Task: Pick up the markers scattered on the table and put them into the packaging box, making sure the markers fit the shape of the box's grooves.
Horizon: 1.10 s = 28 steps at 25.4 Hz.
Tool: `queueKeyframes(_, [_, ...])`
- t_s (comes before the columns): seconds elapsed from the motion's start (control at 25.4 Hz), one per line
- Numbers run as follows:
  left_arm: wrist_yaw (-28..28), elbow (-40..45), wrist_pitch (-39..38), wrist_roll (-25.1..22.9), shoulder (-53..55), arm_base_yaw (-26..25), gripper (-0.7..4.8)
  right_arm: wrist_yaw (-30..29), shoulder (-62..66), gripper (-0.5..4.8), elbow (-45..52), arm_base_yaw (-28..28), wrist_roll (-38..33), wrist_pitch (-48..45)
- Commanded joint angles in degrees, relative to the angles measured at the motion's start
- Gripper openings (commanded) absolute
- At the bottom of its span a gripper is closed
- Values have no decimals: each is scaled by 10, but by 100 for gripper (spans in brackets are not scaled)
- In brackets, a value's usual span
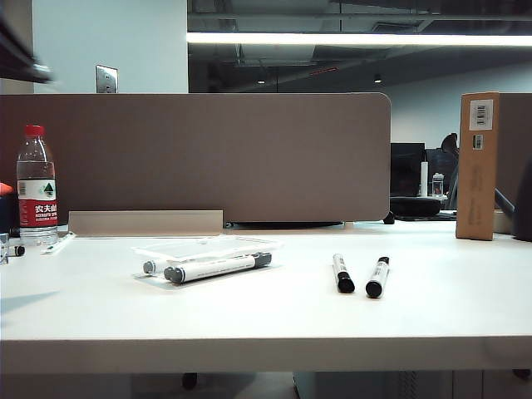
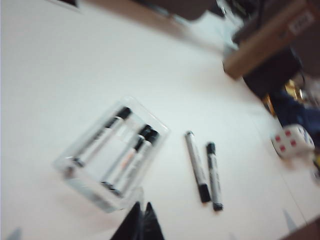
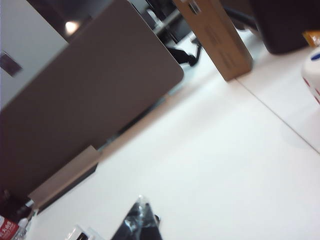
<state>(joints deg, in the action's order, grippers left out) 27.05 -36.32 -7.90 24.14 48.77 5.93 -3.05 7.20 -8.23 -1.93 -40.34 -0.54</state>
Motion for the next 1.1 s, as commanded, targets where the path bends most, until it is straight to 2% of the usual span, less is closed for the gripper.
queueKeyframes(0.04, [12, -92, -34, -89, 108, 70, -6, -43, 98, -6, -53, 1, -2, -9])
queueKeyframes(0.12, [13, -137, -52, -110, 166, 106, -6, -78, 181, -6, -100, 1, 0, -4])
queueKeyframes(0.24, [21, -176, -83, -127, 216, 134, -5, -136, 288, -6, -169, 2, 21, 19])
queueKeyframes(0.31, [54, -182, -86, -133, 234, 144, -2, -188, 367, -6, -220, 2, 41, 44])
queueKeyframes(0.39, [87, -182, -86, -133, 244, 151, 7, -222, 439, -6, -271, 3, 55, 82])
queueKeyframes(0.43, [105, -182, -95, -132, 249, 156, 28, -246, 516, -4, -329, 9, 72, 133])
queueKeyframes(0.47, [101, -182, -106, -132, 249, 160, 28, -250, 581, 22, -378, 23, 95, 179])
queueKeyframes(0.67, [101, -182, -114, -132, 249, 162, 28, -249, 755, 201, -518, 73, 152, 296])
queueKeyframes(0.71, [101, -182, -116, -132, 249, 162, 28, -245, 817, 275, -573, 96, 177, 344])
queueKeyframes(0.75, [101, -182, -118, -132, 249, 162, 28, -236, 843, 296, -596, 105, 184, 363])
queueKeyframes(0.9, [102, -182, -119, -132, 249, 162, 28, -158, 932, 311, -679, 140, 212, 427])
queueKeyframes(1.06, [101, -182, -123, -132, 249, 162, 28, -142, 990, 310, -729, 172, 213, 453])
queueKeyframes(1.1, [101, -182, -125, -132, 249, 162, 28, -121, 1003, 305, -740, 186, 213, 451])
